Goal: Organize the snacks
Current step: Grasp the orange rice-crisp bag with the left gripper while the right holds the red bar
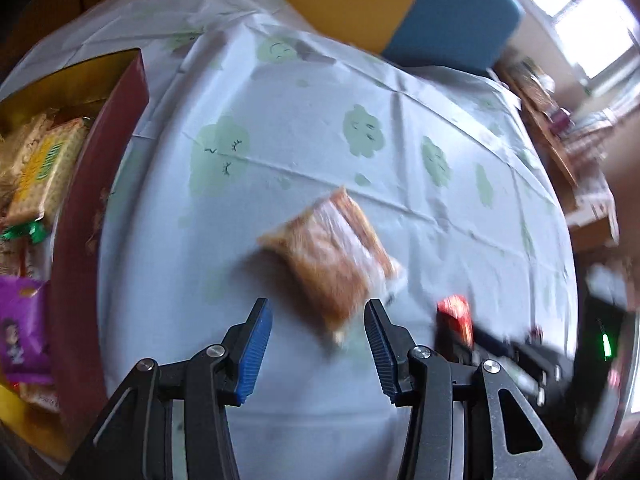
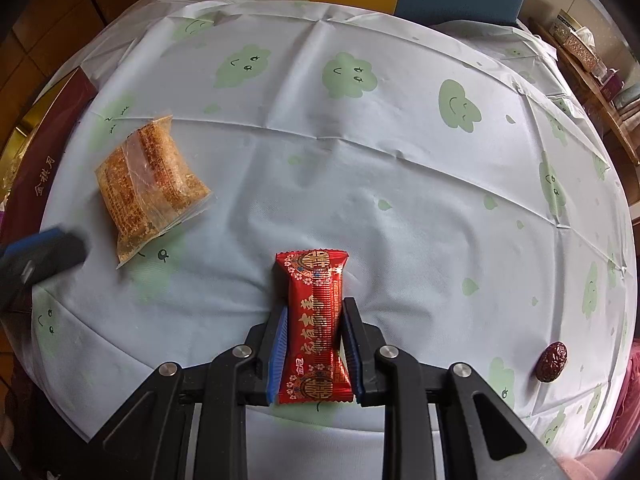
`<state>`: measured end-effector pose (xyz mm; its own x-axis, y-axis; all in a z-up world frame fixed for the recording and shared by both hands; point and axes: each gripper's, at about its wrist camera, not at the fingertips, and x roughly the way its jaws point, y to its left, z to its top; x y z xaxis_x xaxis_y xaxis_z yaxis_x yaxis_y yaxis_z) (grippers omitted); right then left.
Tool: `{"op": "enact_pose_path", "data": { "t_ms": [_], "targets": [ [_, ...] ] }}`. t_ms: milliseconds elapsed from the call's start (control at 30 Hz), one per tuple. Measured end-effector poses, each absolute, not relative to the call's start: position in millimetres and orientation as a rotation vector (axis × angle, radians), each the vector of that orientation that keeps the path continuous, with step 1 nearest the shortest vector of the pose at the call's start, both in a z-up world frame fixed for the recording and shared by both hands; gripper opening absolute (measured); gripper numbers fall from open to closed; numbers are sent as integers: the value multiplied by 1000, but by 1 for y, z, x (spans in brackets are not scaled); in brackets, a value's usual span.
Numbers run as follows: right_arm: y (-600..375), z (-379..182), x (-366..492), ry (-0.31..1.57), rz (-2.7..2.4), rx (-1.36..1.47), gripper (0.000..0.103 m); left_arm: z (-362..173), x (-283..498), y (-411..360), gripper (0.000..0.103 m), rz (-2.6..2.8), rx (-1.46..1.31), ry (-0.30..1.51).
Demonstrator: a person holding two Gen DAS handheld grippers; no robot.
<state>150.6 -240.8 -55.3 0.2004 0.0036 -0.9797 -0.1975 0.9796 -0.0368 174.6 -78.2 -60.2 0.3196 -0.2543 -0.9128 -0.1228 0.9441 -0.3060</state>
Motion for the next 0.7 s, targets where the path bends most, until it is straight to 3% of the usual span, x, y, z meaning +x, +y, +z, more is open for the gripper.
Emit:
{"op": "enact_pose_path", "data": {
  "t_ms": [467, 700],
  "targets": [
    [-240, -57, 151, 1369, 138, -165, 26, -75, 226, -114, 70, 8, -218, 1224],
    [-239, -58, 151, 1369, 139, -166, 27, -79, 227, -133, 71, -14, -22, 1185]
  ]
}}
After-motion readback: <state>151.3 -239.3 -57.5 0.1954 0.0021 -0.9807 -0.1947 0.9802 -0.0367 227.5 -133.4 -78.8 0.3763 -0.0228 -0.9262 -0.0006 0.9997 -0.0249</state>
